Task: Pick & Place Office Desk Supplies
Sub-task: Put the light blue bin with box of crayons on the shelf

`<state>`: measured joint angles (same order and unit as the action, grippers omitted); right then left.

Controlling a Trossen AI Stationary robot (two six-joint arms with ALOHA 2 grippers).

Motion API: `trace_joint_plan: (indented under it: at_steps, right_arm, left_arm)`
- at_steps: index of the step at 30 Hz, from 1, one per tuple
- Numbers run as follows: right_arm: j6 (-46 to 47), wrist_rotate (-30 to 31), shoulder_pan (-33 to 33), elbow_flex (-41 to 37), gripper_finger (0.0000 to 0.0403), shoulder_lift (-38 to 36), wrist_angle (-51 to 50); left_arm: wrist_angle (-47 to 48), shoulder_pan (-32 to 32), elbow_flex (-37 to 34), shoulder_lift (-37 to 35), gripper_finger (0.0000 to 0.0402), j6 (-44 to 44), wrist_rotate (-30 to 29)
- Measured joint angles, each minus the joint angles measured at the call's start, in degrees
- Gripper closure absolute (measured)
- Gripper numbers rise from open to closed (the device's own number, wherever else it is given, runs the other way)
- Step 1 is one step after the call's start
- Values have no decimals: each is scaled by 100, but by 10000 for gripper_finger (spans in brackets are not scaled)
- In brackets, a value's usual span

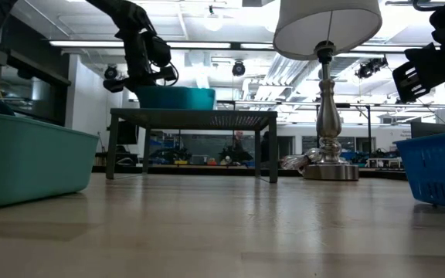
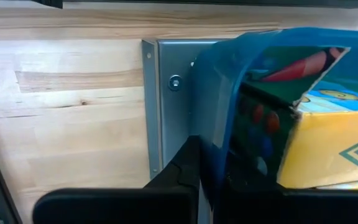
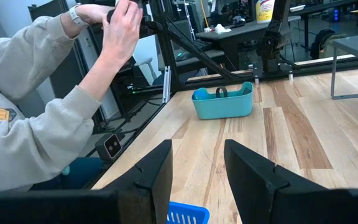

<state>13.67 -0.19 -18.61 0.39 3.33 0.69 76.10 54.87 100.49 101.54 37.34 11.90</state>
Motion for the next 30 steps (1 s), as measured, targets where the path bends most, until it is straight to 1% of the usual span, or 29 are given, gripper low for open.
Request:
trace_joint_plan:
  at_steps: [8, 30]
  right_arm:
    - [0, 0, 0, 0, 269, -1, 0]
    - [0, 0, 0, 2, 269, 0, -2]
  left_arm:
    - [-2, 0, 0, -2, 384, -25, 113]
    - [-5, 2, 3, -3, 382, -315, 186]
